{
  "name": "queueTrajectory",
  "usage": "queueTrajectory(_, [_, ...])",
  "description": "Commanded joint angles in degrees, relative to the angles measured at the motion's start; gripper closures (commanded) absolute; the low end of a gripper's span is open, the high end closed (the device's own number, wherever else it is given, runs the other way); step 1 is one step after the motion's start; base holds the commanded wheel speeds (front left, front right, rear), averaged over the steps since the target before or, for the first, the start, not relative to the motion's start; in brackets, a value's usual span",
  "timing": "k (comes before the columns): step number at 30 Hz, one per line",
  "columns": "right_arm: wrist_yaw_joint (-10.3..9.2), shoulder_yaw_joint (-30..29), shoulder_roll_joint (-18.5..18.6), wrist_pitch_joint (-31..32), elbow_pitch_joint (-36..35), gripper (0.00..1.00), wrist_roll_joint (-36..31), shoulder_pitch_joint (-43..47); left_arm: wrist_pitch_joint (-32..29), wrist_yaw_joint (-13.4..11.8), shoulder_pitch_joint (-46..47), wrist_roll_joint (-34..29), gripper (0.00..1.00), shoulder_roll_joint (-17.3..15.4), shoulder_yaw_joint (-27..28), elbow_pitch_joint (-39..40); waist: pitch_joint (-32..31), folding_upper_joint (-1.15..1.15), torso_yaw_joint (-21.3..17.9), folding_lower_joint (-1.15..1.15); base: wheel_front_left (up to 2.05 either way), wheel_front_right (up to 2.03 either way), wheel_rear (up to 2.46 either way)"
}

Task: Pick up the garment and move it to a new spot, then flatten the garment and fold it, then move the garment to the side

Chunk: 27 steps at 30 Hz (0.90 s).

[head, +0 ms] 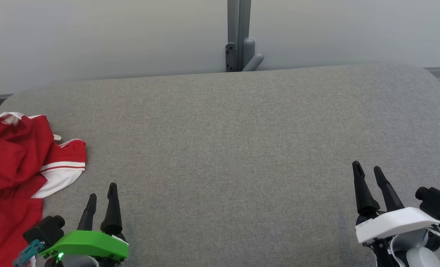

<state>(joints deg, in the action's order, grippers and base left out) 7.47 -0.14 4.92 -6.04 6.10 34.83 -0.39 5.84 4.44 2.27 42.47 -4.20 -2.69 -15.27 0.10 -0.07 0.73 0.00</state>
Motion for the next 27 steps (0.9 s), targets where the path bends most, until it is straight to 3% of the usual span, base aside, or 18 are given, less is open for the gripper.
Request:
queueTrajectory(1, [0.02, 0.1, 0.5, -0.7, -1.0, 0.00, -2.2, 0.0, 0.7, -0.2, 0.9, -2.2, 0.00, -0.5, -0.1, 0.5, 0.0, 0.03, 0.0, 0.00, 0.00, 0.00, 0.00])
queueTrajectory(27, [0.03, -2.2, -0.2, -4.4, 0.4, 0.00, -16.2, 1.2, 4.5, -0.2, -0.3, -18.3, 0.00, -0.5, 0.3, -0.6, -0.1, 0.05, 0.0, 0.00, 0.00, 0.00, 0.00])
